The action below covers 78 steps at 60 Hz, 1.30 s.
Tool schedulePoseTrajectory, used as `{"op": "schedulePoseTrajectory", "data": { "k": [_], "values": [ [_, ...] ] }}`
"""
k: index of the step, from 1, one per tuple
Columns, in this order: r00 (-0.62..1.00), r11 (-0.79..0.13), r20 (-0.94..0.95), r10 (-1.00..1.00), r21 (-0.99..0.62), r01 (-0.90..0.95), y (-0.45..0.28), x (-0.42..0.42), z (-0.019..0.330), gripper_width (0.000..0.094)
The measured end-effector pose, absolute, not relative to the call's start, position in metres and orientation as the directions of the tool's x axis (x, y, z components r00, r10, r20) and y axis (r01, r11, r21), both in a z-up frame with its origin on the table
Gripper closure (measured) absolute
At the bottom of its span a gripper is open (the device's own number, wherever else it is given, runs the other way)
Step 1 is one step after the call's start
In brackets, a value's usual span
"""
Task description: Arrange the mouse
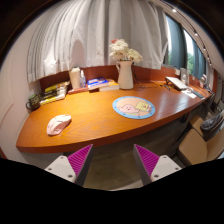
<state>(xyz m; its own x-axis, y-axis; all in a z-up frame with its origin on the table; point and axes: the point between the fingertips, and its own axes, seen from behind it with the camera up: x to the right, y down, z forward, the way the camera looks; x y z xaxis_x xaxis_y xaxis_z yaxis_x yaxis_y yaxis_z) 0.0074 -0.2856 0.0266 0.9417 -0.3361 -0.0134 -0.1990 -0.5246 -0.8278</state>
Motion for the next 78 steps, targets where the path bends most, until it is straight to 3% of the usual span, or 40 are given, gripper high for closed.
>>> {"op": "schedulePoseTrajectory", "data": {
  "k": [22, 54, 78],
  "values": [
    [0.993, -0.591, -0.074, -0.089, -0.799, -0.112, -0.191, -0.154, -0.001, 0.0124],
    [0.997, -0.638, -0.012, -0.079, -0.767, -0.060, -0.050, -0.208, -0.013, 0.0129],
    [0.997, -0.716, 0.003, -0.081, -0.696, -0.056, -0.007, -0.219, -0.017, 0.0386]
  ]
}}
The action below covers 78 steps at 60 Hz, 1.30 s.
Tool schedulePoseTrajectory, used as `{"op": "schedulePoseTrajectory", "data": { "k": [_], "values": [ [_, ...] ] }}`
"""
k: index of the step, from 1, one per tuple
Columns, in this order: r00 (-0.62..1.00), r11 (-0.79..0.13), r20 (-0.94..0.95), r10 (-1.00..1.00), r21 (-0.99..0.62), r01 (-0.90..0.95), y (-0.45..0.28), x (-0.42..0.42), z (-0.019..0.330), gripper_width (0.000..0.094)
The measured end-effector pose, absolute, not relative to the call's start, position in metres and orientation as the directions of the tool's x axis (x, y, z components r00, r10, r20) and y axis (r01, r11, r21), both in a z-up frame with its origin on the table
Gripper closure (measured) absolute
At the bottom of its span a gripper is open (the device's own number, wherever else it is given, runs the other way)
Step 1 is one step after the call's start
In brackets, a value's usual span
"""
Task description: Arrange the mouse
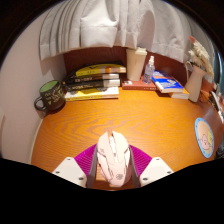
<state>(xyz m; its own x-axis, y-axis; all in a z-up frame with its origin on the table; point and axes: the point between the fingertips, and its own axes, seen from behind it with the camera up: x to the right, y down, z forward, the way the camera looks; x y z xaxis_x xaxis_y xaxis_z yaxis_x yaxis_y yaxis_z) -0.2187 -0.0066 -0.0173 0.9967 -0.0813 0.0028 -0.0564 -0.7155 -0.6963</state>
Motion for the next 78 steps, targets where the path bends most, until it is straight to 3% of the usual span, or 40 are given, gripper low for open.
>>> {"op": "schedulePoseTrajectory", "data": {
  "k": [7, 13, 21, 31, 36, 40, 46, 56, 66, 78],
  "values": [
    [0.998, -0.755, -0.002, -0.063, -0.654, -0.049, 0.007, -0.222, -0.018, 0.0494],
    [0.999, -0.756, -0.054, -0.004, -0.654, -0.038, 0.026, -0.233, 0.003, 0.0502],
    [0.998, -0.662, -0.027, 0.056, -0.749, 0.017, 0.047, -0.205, 0.094, 0.0501],
    [0.998, -0.513, 0.016, 0.061, -0.857, 0.045, 0.037, -0.112, 0.222, 0.0499],
    [0.999, -0.465, 0.041, 0.030, -0.884, 0.050, 0.024, -0.048, 0.258, 0.0502],
    [0.998, -0.452, 0.069, 0.007, -0.889, 0.065, 0.011, 0.005, 0.268, 0.0503],
    [0.997, -0.464, 0.065, -0.031, -0.885, 0.043, -0.003, 0.080, 0.248, 0.0506],
    [0.992, -0.607, 0.075, -0.100, -0.795, 0.000, -0.028, 0.178, 0.147, 0.0509],
    [0.993, -0.724, 0.049, -0.109, -0.688, -0.045, -0.050, 0.207, 0.047, 0.0507],
    [0.996, -0.789, 0.021, -0.084, -0.612, -0.053, -0.066, 0.202, -0.018, 0.0506]
  ]
}}
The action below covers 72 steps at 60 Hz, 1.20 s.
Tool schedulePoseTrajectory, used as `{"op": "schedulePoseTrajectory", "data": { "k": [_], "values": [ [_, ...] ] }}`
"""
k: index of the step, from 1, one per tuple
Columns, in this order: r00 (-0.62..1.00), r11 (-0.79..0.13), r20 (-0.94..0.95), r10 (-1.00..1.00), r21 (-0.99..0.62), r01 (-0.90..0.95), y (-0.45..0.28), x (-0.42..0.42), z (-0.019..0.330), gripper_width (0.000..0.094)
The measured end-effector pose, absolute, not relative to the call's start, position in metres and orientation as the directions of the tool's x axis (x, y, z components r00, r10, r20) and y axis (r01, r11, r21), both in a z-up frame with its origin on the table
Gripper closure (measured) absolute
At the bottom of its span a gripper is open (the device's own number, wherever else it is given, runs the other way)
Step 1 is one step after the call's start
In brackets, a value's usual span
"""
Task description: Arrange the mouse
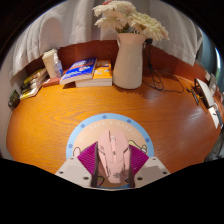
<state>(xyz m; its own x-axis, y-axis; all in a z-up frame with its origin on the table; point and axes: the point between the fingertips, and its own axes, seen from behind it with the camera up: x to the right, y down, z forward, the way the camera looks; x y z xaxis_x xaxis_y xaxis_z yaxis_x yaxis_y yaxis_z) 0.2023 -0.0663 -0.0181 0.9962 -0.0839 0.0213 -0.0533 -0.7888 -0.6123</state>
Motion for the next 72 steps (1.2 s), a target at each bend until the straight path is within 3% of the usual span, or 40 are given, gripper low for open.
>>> {"op": "schedulePoseTrajectory", "data": {
  "k": [6, 19, 25, 52, 72],
  "values": [
    [0.993, -0.758, -0.004, -0.116, -0.646, -0.091, -0.064, 0.202, -0.015, 0.0494],
    [0.990, -0.759, -0.008, -0.140, -0.642, -0.113, -0.061, 0.203, -0.014, 0.0345],
    [0.984, -0.773, 0.079, -0.157, -0.630, -0.073, -0.063, 0.216, -0.008, 0.0059],
    [0.990, -0.658, 0.061, -0.127, -0.752, -0.039, -0.151, 0.123, 0.153, 0.0073],
    [0.999, -0.568, -0.011, -0.037, -0.823, -0.030, -0.214, 0.015, 0.223, 0.0073]
  ]
}}
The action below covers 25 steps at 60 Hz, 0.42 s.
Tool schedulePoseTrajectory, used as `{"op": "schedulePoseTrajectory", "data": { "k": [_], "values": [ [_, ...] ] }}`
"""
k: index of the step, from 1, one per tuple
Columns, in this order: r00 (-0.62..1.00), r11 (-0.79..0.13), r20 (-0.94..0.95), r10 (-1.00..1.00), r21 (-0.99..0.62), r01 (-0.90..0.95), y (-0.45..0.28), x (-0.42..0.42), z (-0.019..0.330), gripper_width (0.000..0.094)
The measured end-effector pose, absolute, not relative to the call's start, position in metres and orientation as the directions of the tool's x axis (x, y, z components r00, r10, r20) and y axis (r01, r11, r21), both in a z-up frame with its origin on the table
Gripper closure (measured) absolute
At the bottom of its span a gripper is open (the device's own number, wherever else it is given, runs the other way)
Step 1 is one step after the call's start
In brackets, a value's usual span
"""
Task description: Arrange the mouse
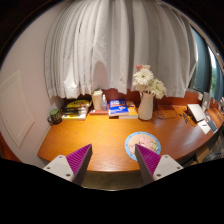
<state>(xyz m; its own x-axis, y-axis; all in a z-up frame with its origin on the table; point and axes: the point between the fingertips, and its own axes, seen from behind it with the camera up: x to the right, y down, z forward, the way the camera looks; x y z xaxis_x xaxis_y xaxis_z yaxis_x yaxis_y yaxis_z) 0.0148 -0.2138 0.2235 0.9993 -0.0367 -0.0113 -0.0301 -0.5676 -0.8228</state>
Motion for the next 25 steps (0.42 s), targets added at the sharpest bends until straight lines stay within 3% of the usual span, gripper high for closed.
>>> {"op": "schedulePoseTrajectory", "data": {
  "k": [25],
  "values": [
    [1.000, -0.553, -0.002, 0.027, -0.833, 0.013, -0.242, -0.037, 0.236, 0.0074]
  ]
}}
